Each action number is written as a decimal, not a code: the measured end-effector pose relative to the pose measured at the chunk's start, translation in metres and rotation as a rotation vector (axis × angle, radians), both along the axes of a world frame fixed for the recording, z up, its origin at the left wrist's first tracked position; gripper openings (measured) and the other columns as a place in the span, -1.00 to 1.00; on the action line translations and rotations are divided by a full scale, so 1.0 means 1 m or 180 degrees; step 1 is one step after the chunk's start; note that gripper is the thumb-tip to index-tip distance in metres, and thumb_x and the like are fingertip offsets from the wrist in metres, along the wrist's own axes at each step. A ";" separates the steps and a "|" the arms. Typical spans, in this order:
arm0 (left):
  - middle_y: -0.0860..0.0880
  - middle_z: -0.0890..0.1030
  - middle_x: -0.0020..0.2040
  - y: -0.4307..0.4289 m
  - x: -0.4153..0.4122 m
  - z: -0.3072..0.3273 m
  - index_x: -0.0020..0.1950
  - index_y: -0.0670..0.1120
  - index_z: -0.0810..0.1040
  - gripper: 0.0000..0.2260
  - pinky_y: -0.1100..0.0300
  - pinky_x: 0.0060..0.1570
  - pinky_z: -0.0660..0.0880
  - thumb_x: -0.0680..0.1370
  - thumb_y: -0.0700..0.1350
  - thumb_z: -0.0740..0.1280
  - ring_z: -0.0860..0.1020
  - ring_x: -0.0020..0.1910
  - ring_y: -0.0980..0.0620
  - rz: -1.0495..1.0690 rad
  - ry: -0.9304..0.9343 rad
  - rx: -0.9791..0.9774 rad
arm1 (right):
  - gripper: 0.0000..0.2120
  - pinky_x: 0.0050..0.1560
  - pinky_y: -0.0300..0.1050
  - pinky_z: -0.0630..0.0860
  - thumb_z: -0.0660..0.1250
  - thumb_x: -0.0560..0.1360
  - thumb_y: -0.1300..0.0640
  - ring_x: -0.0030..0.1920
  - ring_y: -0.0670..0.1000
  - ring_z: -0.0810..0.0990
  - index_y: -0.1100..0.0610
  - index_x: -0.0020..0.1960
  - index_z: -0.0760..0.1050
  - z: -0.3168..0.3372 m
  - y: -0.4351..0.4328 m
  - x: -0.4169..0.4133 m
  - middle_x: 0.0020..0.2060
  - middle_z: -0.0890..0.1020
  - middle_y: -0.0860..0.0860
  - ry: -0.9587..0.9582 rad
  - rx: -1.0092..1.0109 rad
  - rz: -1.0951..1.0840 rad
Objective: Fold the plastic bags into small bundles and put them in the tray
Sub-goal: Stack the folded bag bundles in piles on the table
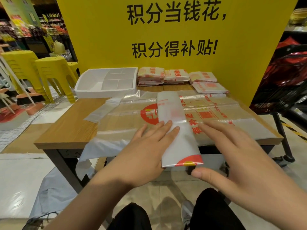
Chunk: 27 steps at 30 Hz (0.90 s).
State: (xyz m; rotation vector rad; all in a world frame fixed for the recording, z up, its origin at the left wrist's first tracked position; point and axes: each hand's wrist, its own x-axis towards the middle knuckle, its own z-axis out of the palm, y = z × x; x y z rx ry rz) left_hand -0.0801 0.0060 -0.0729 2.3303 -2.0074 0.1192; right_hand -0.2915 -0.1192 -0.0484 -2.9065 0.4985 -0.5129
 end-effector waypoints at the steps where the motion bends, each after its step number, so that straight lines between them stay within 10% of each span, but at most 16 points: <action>1: 0.09 -0.24 0.63 0.000 0.000 0.000 0.61 0.13 -0.25 -0.28 -0.01 0.57 -0.20 0.63 0.06 0.19 -0.27 0.59 0.13 -0.0003 0.0001 -0.0010 | -0.17 0.44 -0.28 -0.05 -0.07 0.41 -0.61 0.50 -0.34 -0.13 -0.31 0.57 -0.20 0.001 -0.004 0.006 0.54 -0.09 -0.38 0.0198 -0.0076 0.0211; 3: 0.08 -0.20 0.64 0.000 -0.001 -0.001 0.63 0.10 -0.16 -0.29 -0.02 0.57 -0.19 0.62 0.00 0.21 -0.24 0.59 0.13 -0.0017 -0.0001 -0.0032 | -0.16 0.49 -0.26 -0.17 -0.05 0.46 -0.57 0.55 -0.26 -0.25 -0.24 0.59 -0.25 -0.005 -0.010 0.021 0.58 -0.22 -0.27 0.0518 -0.0152 0.0601; 7: 0.10 -0.18 0.64 -0.001 -0.001 0.000 0.63 0.07 -0.16 -0.30 0.02 0.57 -0.21 0.61 -0.07 0.19 -0.24 0.58 0.17 0.0000 0.0048 -0.0063 | -0.22 0.47 0.00 0.08 0.40 0.47 -0.17 0.51 -0.03 0.30 0.03 0.59 0.21 -0.021 -0.028 0.040 0.54 0.30 -0.02 0.0454 -0.0510 0.0611; 10: 0.15 -0.15 0.63 0.000 0.002 0.002 0.63 0.10 -0.18 -0.33 0.06 0.56 -0.22 0.65 -0.02 0.17 -0.22 0.58 0.21 -0.0016 0.0200 -0.0078 | -0.41 0.43 -0.01 0.28 0.25 0.50 -0.05 0.44 0.01 0.43 0.04 0.52 0.35 -0.025 -0.042 0.045 0.46 0.44 -0.03 0.0110 -0.0332 0.0580; 22: 0.25 0.14 0.58 -0.006 0.023 0.022 0.60 0.22 0.12 -0.37 0.10 0.56 0.04 0.58 0.25 0.27 0.06 0.54 0.27 -0.0068 0.1019 -0.0025 | -0.42 0.31 -0.20 0.33 0.28 0.52 -0.29 0.36 -0.18 0.28 -0.20 0.49 0.27 -0.007 -0.055 0.059 0.38 0.32 -0.27 0.0322 0.0078 0.0659; 27: 0.25 0.40 0.43 -0.010 0.025 0.056 0.48 0.26 0.34 -0.60 0.54 0.22 0.22 0.63 0.20 0.19 0.33 0.33 0.31 -0.0157 0.1443 0.0346 | -0.52 0.21 -0.36 0.31 0.22 0.52 -0.32 0.26 -0.28 0.35 -0.23 0.40 0.40 0.012 -0.065 0.066 0.28 0.44 -0.31 0.0410 0.0375 0.0800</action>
